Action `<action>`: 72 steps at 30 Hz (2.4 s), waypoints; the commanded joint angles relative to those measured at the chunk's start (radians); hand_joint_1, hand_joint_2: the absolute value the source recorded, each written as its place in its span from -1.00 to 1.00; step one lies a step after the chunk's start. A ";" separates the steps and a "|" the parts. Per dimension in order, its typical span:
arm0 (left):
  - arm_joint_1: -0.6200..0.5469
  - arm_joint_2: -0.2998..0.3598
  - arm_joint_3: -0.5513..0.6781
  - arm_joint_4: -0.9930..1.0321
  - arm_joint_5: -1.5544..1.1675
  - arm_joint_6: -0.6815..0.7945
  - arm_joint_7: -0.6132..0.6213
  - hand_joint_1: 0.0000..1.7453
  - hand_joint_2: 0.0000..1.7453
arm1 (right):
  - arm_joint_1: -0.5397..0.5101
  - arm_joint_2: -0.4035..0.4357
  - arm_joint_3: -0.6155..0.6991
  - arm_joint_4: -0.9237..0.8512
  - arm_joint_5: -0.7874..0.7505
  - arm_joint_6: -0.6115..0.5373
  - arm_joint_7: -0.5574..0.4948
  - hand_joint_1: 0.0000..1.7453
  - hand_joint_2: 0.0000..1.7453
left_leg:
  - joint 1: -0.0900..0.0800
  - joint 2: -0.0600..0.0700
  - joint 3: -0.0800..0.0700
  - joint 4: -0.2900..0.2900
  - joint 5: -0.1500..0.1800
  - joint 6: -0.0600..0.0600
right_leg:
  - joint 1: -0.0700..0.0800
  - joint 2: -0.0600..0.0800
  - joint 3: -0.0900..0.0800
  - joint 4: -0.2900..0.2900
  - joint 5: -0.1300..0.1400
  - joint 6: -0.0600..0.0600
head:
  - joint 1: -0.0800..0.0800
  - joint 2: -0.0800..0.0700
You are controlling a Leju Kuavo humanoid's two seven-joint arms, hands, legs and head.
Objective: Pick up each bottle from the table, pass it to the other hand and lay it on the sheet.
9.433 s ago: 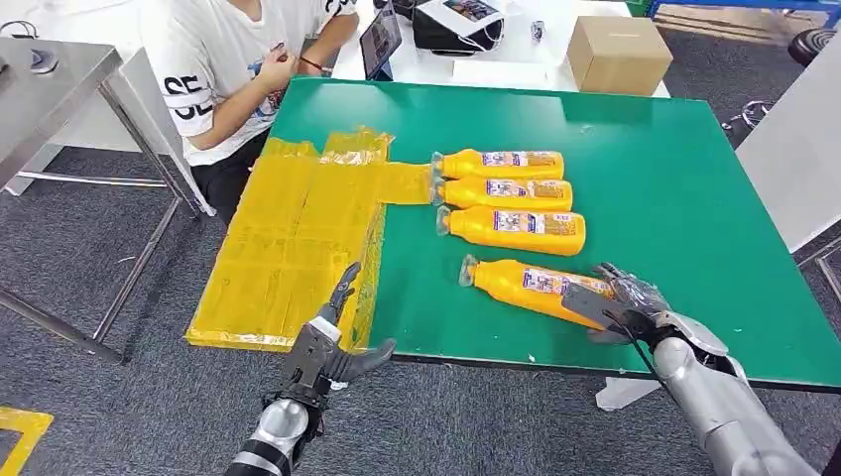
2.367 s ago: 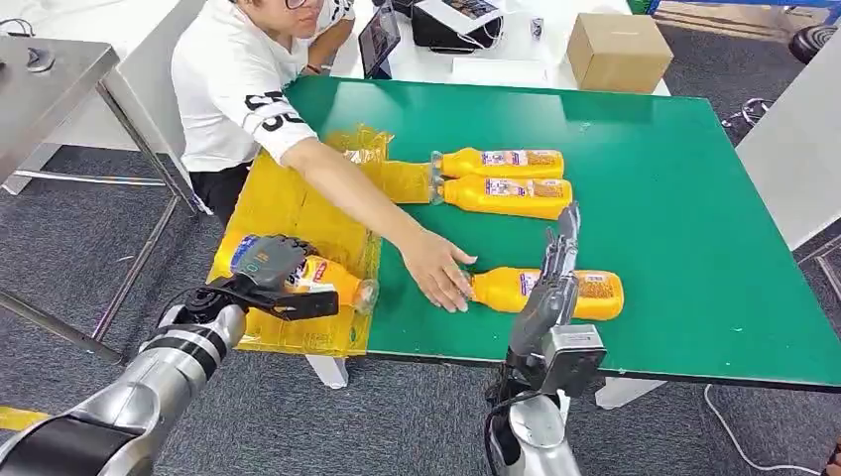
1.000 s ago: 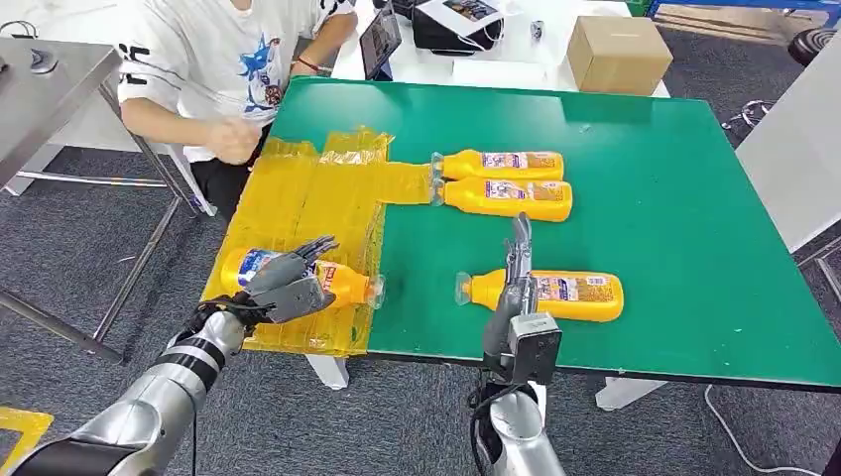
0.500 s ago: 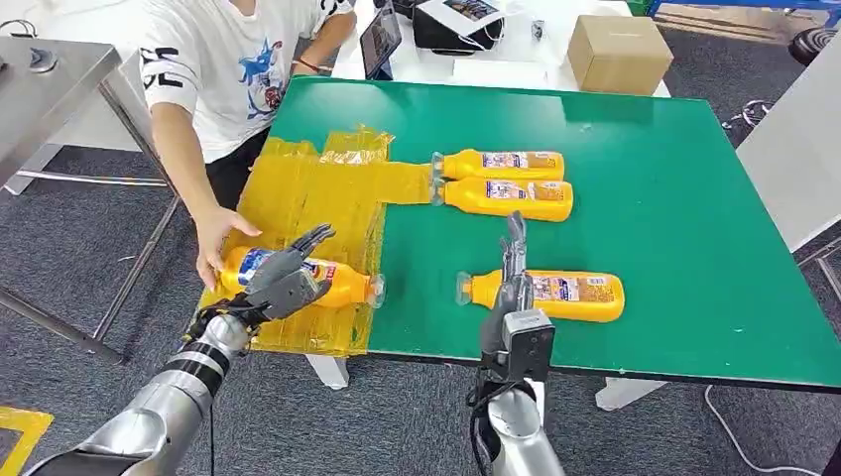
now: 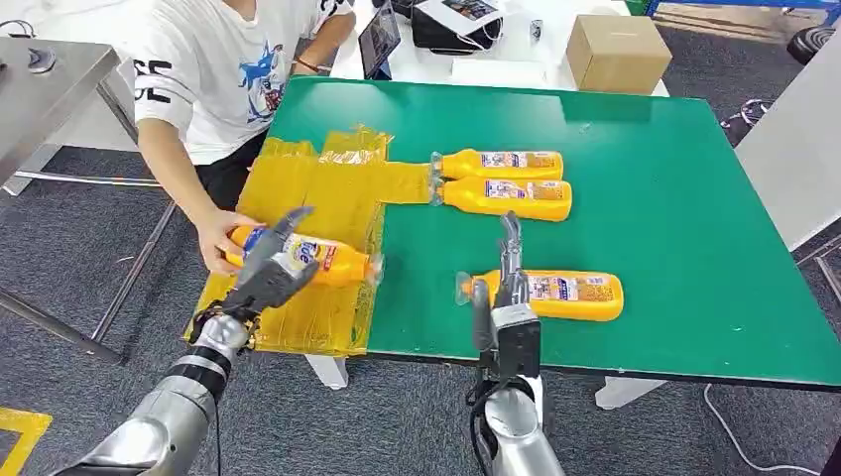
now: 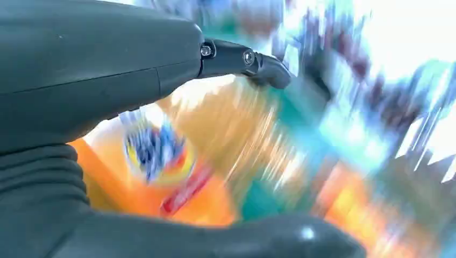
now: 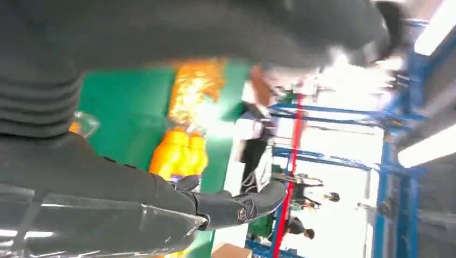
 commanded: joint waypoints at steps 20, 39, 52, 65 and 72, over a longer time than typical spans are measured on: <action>0.260 -0.089 -0.121 -0.413 0.151 0.203 -0.004 -1.00 1.00 | -0.190 -0.416 -0.090 0.307 0.584 0.169 0.419 -1.00 1.00 | -0.001 -0.005 0.002 0.000 -0.001 -0.001 | 0.000 -0.002 0.003 -0.002 -0.001 -0.001 | 0.000 0.000; 0.236 -0.081 -0.130 -0.343 0.146 0.182 -0.004 -1.00 1.00 | -0.242 -0.579 -0.043 0.342 0.533 0.450 0.443 -1.00 1.00 | -0.001 -0.002 0.003 0.000 -0.002 -0.001 | -0.001 0.000 0.004 -0.002 -0.001 -0.001 | 0.000 0.000; 0.227 -0.087 -0.133 -0.319 0.150 0.174 -0.004 -1.00 1.00 | -0.325 -0.584 -0.037 0.446 0.536 0.441 0.452 -1.00 1.00 | -0.001 -0.002 0.001 0.000 -0.001 0.000 | -0.001 0.000 0.002 -0.002 0.000 0.000 | -0.001 0.000; 0.217 -0.092 -0.131 -0.285 0.158 0.160 -0.004 -1.00 1.00 | -0.432 -0.567 0.000 0.556 0.556 0.461 0.457 -1.00 1.00 | -0.001 0.001 0.004 0.000 -0.003 -0.001 | -0.001 0.003 0.004 -0.001 0.000 -0.001 | 0.000 0.000; 0.198 -0.100 -0.143 -0.245 0.159 0.144 -0.004 -1.00 1.00 | -0.520 -0.517 0.079 0.726 0.569 0.482 0.408 -1.00 1.00 | -0.001 0.001 0.004 0.000 -0.002 -0.001 | 0.000 0.003 0.005 -0.002 0.000 -0.001 | 0.000 0.000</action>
